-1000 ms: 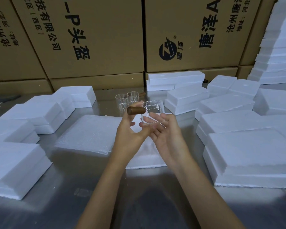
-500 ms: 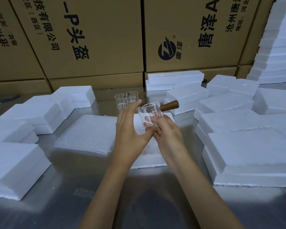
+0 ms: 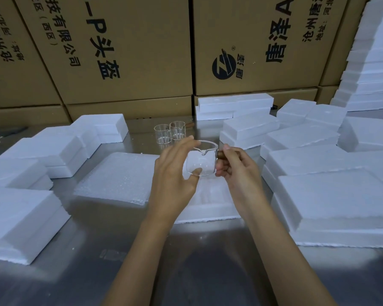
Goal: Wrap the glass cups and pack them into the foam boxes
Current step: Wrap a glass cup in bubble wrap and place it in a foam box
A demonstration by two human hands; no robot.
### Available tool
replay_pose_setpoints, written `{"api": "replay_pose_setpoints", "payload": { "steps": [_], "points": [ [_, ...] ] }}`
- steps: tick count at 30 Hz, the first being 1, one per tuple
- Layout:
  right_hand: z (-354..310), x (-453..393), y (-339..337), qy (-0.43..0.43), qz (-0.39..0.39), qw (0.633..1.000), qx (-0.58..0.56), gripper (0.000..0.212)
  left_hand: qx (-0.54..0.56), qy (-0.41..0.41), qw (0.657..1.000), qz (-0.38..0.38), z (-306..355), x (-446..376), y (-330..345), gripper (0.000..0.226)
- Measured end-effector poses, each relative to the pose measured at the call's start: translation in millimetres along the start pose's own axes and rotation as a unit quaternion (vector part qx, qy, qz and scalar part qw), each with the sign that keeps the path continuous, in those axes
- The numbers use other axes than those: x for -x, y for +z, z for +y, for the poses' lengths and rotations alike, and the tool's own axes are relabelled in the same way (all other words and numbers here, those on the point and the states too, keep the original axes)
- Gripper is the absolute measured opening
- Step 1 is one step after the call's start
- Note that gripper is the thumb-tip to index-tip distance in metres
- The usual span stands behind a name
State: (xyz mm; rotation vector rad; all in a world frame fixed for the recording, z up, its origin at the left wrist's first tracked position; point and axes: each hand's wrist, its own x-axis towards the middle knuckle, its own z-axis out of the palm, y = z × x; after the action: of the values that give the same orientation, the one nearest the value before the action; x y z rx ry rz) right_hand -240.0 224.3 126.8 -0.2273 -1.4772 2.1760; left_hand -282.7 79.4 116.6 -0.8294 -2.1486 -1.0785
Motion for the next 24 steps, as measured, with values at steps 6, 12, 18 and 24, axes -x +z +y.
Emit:
{"api": "replay_pose_setpoints", "payload": {
  "steps": [6, 12, 18, 24],
  "points": [
    [2.6, -0.2, -4.7, -0.044, -0.021, 0.999, 0.010, 0.012, 0.081, -0.114, 0.988, -0.063, 3.0, 2.8, 2.2, 0.089],
    [3.5, -2.5, -5.1, -0.038, -0.075, 0.996, 0.006, 0.015, 0.089, -0.138, 0.986, -0.034, -1.9, 0.6, 3.0, 0.070],
    [4.8, -2.6, -6.1, -0.033, -0.108, 0.993, 0.022, 0.015, 0.128, -0.159, 0.978, -0.032, -4.4, -1.1, 1.2, 0.070],
    [1.1, -1.0, -8.6, -0.063, -0.085, 0.983, 0.152, 0.015, 0.233, -0.213, 0.949, -0.013, 1.9, -4.7, -3.8, 0.059]
  ]
}}
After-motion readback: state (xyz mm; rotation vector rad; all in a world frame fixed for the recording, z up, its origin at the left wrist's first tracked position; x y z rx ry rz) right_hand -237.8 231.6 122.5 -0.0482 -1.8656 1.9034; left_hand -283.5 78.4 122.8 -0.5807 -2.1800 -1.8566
